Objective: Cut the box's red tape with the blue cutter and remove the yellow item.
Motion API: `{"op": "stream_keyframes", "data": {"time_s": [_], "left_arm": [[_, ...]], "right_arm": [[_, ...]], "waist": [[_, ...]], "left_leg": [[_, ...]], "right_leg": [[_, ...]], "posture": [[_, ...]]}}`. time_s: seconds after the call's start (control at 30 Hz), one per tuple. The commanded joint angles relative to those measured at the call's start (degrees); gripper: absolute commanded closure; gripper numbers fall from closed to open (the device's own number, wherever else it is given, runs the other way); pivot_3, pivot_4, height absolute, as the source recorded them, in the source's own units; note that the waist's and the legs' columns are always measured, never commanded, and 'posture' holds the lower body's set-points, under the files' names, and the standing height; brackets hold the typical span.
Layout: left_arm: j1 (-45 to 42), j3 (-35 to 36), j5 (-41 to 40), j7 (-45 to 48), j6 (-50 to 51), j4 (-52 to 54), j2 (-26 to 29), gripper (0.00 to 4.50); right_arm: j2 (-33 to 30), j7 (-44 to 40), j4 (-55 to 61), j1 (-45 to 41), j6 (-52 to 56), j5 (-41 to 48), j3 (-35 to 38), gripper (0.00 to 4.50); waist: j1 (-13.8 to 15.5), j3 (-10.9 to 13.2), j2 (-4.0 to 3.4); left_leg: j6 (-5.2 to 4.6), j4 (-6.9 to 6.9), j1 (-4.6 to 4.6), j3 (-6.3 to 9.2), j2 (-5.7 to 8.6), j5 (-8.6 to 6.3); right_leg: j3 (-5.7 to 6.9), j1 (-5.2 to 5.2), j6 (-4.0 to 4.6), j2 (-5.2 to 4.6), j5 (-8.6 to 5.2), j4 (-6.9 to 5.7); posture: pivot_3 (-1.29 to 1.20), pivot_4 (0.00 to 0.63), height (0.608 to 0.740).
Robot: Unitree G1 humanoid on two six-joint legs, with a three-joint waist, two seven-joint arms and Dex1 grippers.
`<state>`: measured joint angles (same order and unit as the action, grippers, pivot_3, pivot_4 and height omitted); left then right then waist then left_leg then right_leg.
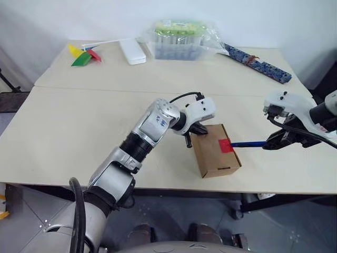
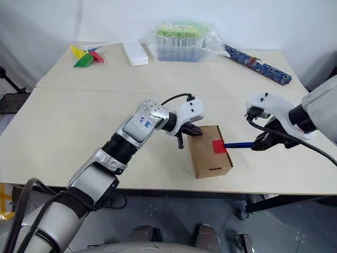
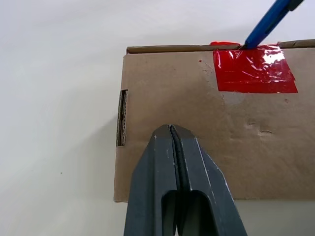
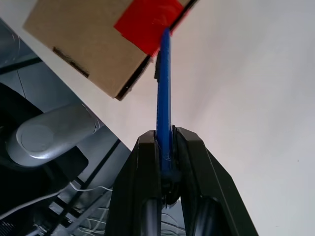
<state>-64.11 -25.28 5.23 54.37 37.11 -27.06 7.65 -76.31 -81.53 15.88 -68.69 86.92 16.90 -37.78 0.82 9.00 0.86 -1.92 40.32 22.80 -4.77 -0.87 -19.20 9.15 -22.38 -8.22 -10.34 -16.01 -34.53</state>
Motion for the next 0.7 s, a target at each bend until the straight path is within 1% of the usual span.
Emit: {"op": "stream_keyframes", "data": {"time_s": [0.03,0.17,0.23,0.37,0.53,0.7], "left_arm": [[2.8,-4.6,0.9,3.6,3.4,0.1,0.5,4.49],[3.6,-5.7,0.6,6.1,5.6,3.8,2.4,4.49],[4.1,-6.0,0.5,6.9,6.6,5.1,3.1,4.49],[4.3,-5.6,-0.6,7.8,8.9,7.4,3.4,4.49],[4.2,-5.3,-1.7,7.9,10.3,7.3,2.4,4.49],[4.0,-6.3,-0.5,6.2,9.7,3.7,0.6,4.49]], "right_arm": [[3.4,2.4,-2.9,0.1,-2.1,-0.5,-1.9,4.36],[6.3,4.5,-7.0,-0.6,-3.4,-1.7,-2.0,4.36],[7.9,5.8,-9.3,-1.1,-4.0,-2.5,-1.9,4.36],[9.5,7.0,-11.4,-1.6,-4.2,-2.7,-1.7,4.36],[9.2,5.9,-9.4,-2.0,-3.4,-1.2,-1.9,4.36],[7.5,3.8,-4.9,-2.4,-1.6,1.1,-2.4,4.36]], "waist": [[-0.7,-0.1,0.10],[-1.8,-0.1,0.09],[-2.5,-0.1,0.10],[-2.6,-0.1,0.09],[-2.5,-0.1,0.07],[-2.2,-0.1,-0.03]], "left_leg": [[0.03,-0.05,-0.07,-0.04,-0.02,0.00],[0.12,-0.30,-0.70,-0.21,-0.12,-0.04],[0.13,-0.29,-0.83,-0.20,-0.20,-0.06],[0.16,-0.30,-1.34,-0.44,-0.27,-0.18],[0.20,-0.30,-1.38,-0.49,-0.31,-0.23],[0.18,-0.30,-1.37,-0.50,-0.31,-0.27]], "right_leg": [[-0.01,0.03,0.00,0.02,0.00,-0.02],[-0.04,0.47,0.04,0.04,-0.02,0.04],[-0.04,0.63,0.05,0.07,-0.03,0.06],[-0.14,0.93,0.09,-0.01,-0.05,0.17],[-0.22,0.88,0.11,-0.01,-0.04,0.14],[-0.22,0.87,0.11,-0.03,-0.04,0.17]], "posture": [[0.00,0.150,0.740],[0.00,0.150,0.740],[0.00,0.150,0.740],[0.00,0.150,0.740],[0.00,0.150,0.740],[0.00,0.150,0.740]]}}
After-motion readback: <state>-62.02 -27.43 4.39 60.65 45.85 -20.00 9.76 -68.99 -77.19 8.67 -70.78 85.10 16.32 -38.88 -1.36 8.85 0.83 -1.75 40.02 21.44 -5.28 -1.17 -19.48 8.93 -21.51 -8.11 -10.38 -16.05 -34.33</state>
